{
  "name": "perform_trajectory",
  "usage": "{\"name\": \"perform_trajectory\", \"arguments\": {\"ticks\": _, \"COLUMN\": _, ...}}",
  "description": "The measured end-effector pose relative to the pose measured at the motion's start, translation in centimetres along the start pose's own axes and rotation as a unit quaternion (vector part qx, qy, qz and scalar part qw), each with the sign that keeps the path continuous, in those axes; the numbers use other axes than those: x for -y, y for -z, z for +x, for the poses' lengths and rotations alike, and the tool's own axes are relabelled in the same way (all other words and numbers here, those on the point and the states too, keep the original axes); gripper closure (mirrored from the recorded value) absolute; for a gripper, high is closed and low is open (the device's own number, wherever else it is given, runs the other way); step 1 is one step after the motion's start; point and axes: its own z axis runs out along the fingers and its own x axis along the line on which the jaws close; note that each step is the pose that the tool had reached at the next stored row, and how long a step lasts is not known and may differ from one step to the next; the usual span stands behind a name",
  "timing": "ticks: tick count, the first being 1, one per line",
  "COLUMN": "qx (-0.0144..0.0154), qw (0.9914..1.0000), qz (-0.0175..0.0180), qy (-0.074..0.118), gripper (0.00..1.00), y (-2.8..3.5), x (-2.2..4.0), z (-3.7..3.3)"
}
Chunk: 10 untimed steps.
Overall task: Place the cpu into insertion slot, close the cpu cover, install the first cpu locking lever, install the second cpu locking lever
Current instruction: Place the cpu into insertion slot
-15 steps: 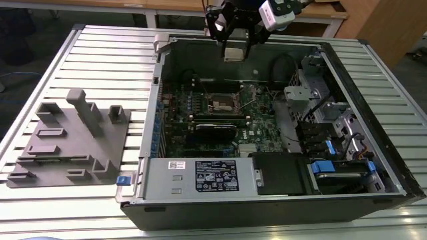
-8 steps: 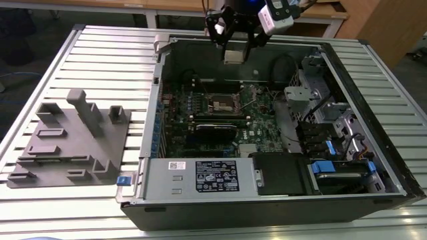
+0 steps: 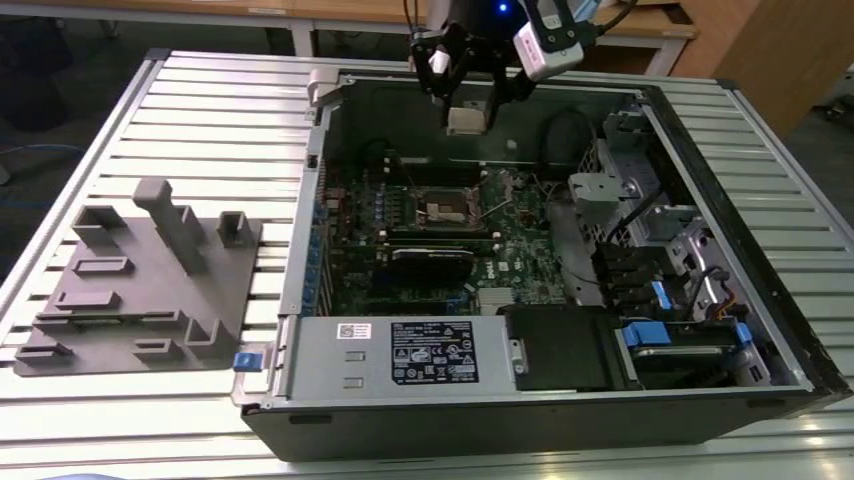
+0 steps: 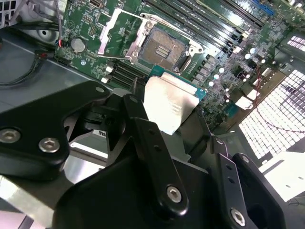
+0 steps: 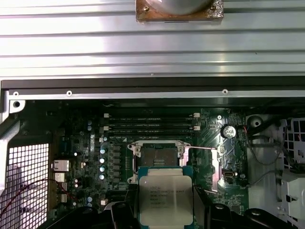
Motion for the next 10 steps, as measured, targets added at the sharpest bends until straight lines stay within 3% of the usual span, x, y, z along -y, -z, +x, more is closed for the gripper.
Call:
{"name": "perform_trajectory", "arguments": {"ticks": 4, "qx": 0.0002, "qw": 1.00000, "qz": -0.0003, "qy": 0.000, "gripper": 0.46, "y": -0.17, "x": 0.02, "z": 0.04}}
{"name": "perform_trajectory", "arguments": {"ticks": 10, "qx": 0.0003, "qw": 1.00000, "qz": -0.0001, "qy": 0.000, "gripper": 0.46, "y": -1.05, "x": 0.11, "z": 0.14}}
